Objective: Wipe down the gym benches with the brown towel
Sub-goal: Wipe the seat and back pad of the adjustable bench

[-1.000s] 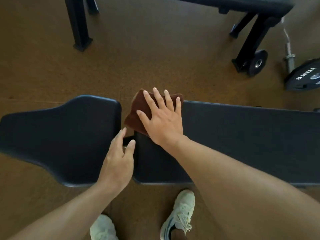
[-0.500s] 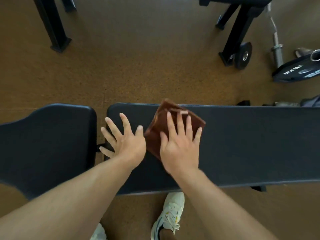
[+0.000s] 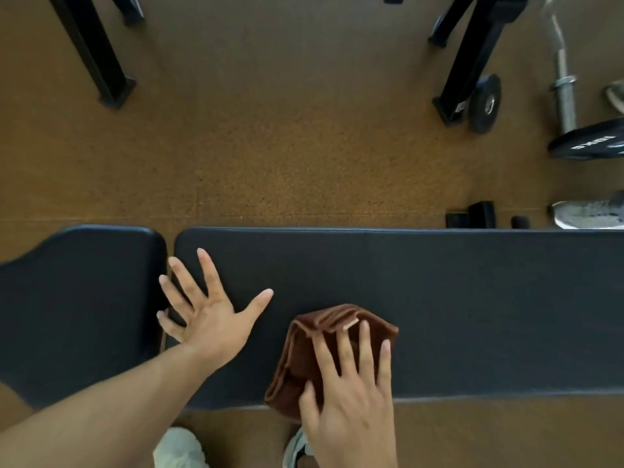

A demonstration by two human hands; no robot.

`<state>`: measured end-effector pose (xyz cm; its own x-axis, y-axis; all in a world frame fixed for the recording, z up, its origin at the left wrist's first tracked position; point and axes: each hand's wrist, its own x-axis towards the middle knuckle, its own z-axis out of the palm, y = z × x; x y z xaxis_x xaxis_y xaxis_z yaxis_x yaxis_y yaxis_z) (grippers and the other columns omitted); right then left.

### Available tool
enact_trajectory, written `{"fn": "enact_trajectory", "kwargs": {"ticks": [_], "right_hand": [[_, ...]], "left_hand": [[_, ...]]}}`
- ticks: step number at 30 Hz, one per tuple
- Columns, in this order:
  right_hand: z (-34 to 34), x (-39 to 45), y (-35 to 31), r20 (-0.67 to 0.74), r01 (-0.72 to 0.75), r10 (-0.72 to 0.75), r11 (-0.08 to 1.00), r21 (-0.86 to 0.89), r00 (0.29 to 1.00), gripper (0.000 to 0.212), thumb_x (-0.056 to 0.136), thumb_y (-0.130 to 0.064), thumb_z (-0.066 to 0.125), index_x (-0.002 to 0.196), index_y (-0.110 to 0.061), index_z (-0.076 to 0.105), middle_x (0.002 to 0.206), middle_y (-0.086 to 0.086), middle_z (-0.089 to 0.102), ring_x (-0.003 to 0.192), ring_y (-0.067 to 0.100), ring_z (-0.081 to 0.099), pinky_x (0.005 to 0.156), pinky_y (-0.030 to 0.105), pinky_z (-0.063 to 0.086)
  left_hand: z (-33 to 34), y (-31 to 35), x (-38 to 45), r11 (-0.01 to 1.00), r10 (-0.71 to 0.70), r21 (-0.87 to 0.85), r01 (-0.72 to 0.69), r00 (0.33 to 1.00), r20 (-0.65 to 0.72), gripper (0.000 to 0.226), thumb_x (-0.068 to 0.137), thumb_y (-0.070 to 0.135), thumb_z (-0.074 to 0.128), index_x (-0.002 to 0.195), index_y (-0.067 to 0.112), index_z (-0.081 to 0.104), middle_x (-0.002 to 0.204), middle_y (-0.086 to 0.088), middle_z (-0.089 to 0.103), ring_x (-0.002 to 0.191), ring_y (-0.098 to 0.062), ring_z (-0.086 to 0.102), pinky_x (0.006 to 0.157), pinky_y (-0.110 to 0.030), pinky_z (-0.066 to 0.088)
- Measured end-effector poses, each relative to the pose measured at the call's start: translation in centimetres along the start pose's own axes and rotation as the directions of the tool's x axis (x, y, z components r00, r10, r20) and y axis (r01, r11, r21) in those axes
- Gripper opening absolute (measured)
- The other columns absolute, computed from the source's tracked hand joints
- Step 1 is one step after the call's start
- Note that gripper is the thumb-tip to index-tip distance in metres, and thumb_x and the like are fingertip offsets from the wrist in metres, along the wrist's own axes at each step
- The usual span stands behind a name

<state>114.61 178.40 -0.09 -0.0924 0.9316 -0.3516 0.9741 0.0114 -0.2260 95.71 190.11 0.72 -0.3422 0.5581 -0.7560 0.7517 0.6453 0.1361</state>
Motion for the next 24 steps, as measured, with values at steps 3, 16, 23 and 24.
{"fn": "enact_trajectory", "kwargs": {"ticks": [3, 16, 23, 24], "right_hand": [[-1.8, 6.1, -0.7, -0.047, -0.034, 0.035, 0.999, 0.031, 0.998, 0.075, 0.090, -0.042, 0.049, 0.162, -0.024, 0.037, 0.169, 0.018, 0.031, 0.158, 0.045, 0.020, 0.126, 0.063, 0.014], [0.0, 1.5, 1.7, -0.016, -0.226, 0.226, 0.973, -0.034, 0.974, 0.073, 0.102, -0.068, 0.033, 0.164, -0.032, 0.023, 0.173, 0.012, 0.021, 0.159, 0.040, 0.017, 0.126, 0.057, 0.013], [-2.4, 6.0, 2.2, 0.001, -0.315, 0.315, 0.949, 0.031, 0.949, 0.079, 0.098, -0.078, 0.010, 0.165, -0.042, -0.008, 0.176, 0.003, -0.010, 0.161, 0.027, -0.018, 0.128, 0.052, -0.013], [-3.2, 7.9, 2.5, -0.018, -0.318, 0.319, 0.947, 0.053, 0.948, 0.078, 0.099, -0.077, 0.013, 0.164, -0.042, -0.009, 0.176, 0.001, -0.013, 0.160, 0.026, -0.021, 0.128, 0.053, -0.015]], "left_hand": [[0.0, 0.1, -0.2, 1.000, 0.004, 0.004, -0.004, 1.000, -0.012, 0.119, 0.072, 0.092, 0.040, 0.128, 0.045, -0.055, 0.142, 0.003, -0.061, 0.143, -0.026, -0.044, 0.120, -0.060, -0.011], [-0.1, 0.2, -0.7, 1.000, 0.027, -0.016, -0.027, 1.000, -0.015, 0.123, 0.070, 0.092, 0.041, 0.142, 0.039, -0.043, 0.147, 0.003, -0.056, 0.145, -0.027, -0.040, 0.120, -0.060, -0.010], [0.0, 0.1, -0.8, 0.998, 0.063, -0.018, -0.064, 0.997, -0.037, 0.125, 0.067, 0.093, 0.041, 0.139, 0.040, -0.046, 0.144, 0.005, -0.057, 0.145, -0.027, -0.039, 0.120, -0.062, -0.008], [0.1, 0.0, -0.7, 0.998, 0.068, -0.016, -0.068, 0.997, -0.036, 0.124, 0.066, 0.094, 0.039, 0.137, 0.041, -0.047, 0.144, 0.005, -0.057, 0.145, -0.027, -0.039, 0.120, -0.063, -0.008]]}}
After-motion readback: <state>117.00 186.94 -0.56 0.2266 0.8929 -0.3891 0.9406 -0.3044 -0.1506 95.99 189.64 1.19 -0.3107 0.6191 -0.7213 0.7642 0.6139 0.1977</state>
